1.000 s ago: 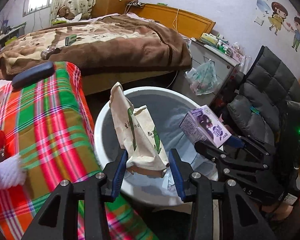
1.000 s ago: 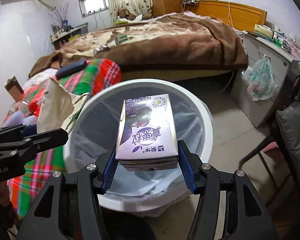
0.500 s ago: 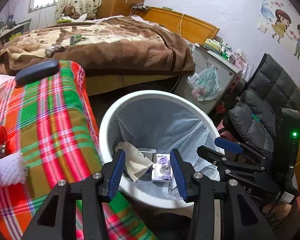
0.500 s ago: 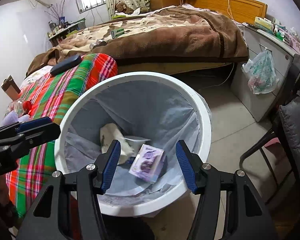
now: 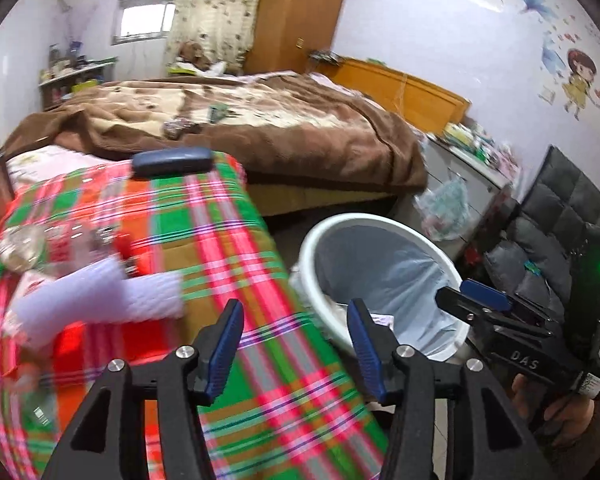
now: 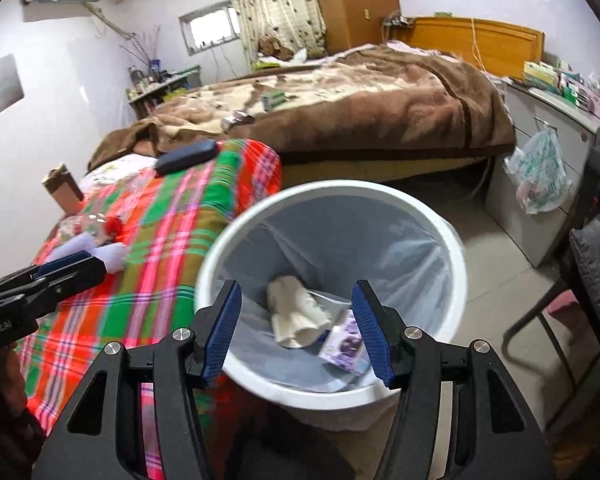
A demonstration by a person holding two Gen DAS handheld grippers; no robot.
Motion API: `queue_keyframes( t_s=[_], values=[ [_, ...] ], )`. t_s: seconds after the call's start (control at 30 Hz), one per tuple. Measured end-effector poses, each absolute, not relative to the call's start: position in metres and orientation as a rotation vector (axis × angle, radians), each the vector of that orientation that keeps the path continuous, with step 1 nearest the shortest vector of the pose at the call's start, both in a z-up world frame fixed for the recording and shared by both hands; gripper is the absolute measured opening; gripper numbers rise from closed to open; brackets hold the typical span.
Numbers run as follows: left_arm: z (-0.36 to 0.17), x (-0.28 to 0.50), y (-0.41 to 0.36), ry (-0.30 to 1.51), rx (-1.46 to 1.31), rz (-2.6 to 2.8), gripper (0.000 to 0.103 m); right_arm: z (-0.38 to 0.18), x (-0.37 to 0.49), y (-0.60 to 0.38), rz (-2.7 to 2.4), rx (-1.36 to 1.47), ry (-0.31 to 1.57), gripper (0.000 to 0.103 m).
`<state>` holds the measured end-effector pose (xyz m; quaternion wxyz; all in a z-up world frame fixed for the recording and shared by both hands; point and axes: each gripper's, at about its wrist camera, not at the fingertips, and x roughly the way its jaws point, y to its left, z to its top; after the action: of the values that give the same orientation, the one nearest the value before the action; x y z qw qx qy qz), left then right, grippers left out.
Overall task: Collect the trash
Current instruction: 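Move both tools back over the bed toward the remaining trash, then grasp the clear plastic cup with the left tool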
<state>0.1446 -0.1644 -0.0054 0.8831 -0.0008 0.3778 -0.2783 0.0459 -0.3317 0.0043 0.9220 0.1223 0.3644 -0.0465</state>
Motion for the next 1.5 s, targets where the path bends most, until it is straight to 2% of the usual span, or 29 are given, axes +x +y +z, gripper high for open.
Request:
queue_keyframes(
  t_s=[0.53,0.63,0.9,1.0,1.27,1.3,1.43,1.5],
  values=[
    [-0.03,0.132,-0.008,0.806,-0.115,-0.212,0.055,0.001,0.065,-0.26,0.079,0.194,0.745,0.059],
    [-0.038,0.135,0.007,0.827,-0.124,-0.173,0.059,-0.003,0.074,-0.247,0.137,0.185,0.757,0.059],
    [-0.068,0.15,0.029,0.895,-0.135,-0.133,0.059,-0.008,0.098,-0.202,0.229,0.037,0.794,0.059],
    [-0.076,0.159,0.033,0.92,-0.166,-0.139,0.059,-0.006,0.106,-0.194,0.276,0.069,0.809,0.059],
    [-0.081,0.173,0.041,0.932,-0.187,-0.169,0.059,0.0,0.131,-0.151,0.349,-0.044,0.793,0.059],
    [-0.08,0.175,0.043,0.929,-0.175,-0.166,0.059,0.002,0.133,-0.147,0.361,-0.057,0.785,0.059],
    [-0.081,0.177,0.045,0.939,-0.162,-0.183,0.038,0.008,0.142,-0.13,0.412,-0.096,0.755,0.059],
    [-0.081,0.178,0.049,0.942,-0.144,-0.172,0.031,0.008,0.147,-0.123,0.435,-0.113,0.759,0.059]
  ],
)
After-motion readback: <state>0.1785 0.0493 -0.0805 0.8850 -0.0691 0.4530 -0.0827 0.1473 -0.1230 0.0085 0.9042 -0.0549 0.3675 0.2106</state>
